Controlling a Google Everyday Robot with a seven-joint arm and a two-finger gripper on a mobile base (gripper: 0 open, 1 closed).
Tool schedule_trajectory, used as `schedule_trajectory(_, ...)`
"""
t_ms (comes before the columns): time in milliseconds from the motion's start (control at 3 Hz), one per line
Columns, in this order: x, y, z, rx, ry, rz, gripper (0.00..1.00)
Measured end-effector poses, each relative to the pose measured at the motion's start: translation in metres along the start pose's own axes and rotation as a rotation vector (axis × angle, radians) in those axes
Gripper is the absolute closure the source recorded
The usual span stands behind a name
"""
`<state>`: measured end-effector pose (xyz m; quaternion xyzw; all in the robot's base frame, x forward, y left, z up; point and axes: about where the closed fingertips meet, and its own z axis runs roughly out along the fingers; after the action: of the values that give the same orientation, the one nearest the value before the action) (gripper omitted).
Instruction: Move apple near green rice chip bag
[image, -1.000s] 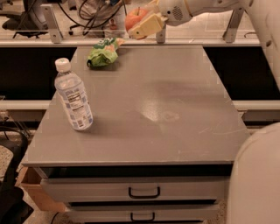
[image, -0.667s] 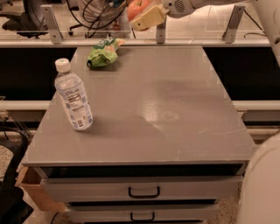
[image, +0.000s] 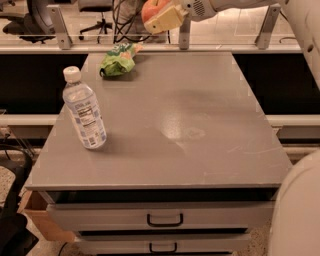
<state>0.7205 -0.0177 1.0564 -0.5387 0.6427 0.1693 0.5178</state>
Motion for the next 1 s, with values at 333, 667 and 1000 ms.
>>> schedule_trajectory(333, 0.019, -0.009, 0.013, 0.038, 0.069, 0.059, 1.0)
schedule_trajectory(667, 0.062, -0.032, 0.035, 0.119, 0.142, 0.173, 1.0)
schedule_trajectory(1000, 0.102, -0.05, 0.057, 0.187, 0.146, 0.276, 1.0)
